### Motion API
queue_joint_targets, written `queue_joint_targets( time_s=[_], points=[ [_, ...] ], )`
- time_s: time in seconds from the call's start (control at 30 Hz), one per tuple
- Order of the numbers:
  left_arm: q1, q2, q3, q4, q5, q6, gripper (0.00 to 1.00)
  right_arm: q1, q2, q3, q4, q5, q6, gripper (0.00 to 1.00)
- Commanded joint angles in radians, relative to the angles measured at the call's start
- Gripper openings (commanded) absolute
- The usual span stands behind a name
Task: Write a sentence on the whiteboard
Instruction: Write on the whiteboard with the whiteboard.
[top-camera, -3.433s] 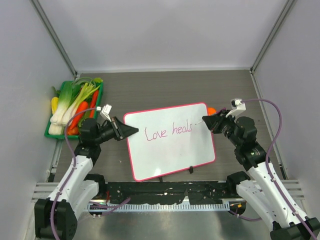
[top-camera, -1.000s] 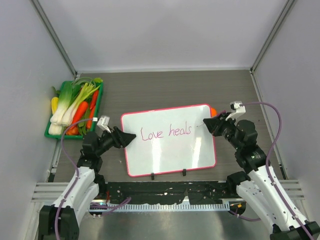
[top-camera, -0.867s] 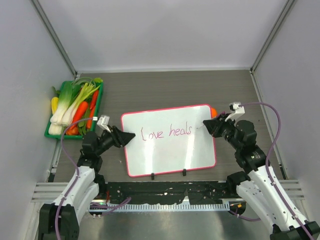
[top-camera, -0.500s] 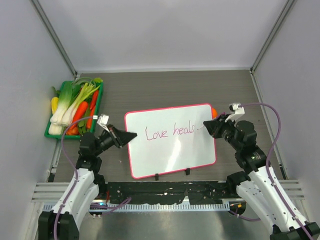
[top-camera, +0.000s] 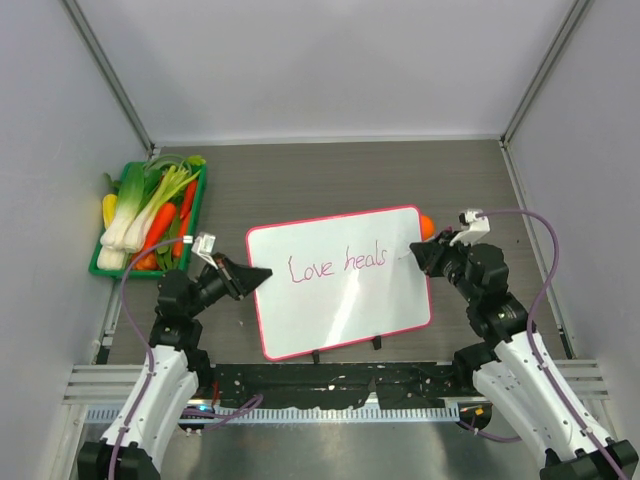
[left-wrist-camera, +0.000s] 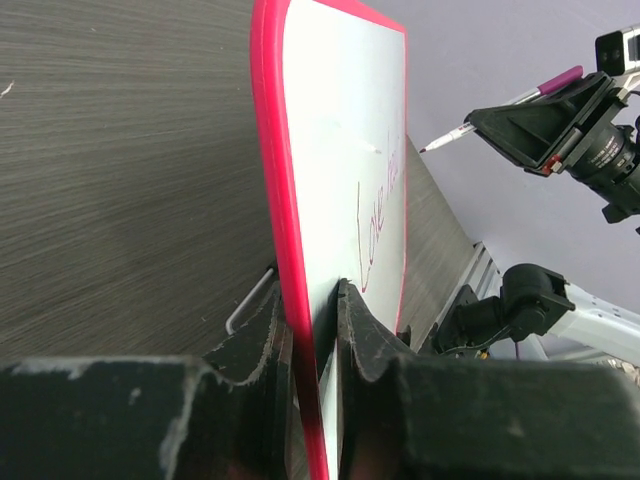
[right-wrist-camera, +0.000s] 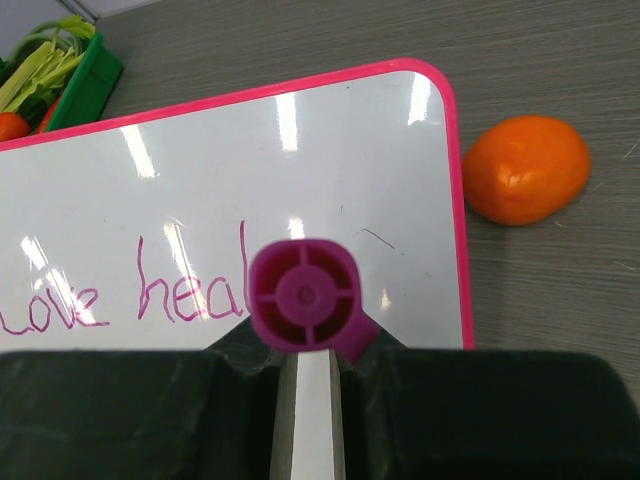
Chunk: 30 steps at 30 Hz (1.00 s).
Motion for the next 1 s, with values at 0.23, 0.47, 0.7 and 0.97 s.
queue_joint_targets(
  time_s=[0.23, 0.47, 0.7, 0.97],
  points=[
    [0.015, 0.072, -0.011, 0.012, -0.122, 0.209, 0.00, -0.003, 0.024, -0.049, 0.224, 0.018, 0.018, 0.01],
    [0.015, 0.063, -0.013, 0.007, -0.130, 0.209, 0.00, -0.004, 0.037, -0.049, 0.239, 0.041, 0.018, 0.01],
    [0.015, 0.069, -0.013, 0.009, -0.128, 0.208, 0.00, -0.004, 0.053, -0.048, 0.213, 0.047, 0.012, 0.01],
    [0.014, 0.069, -0.016, 0.016, -0.119, 0.208, 0.00, -0.003, 0.070, -0.052, 0.187, 0.083, 0.018, 0.01]
  ],
)
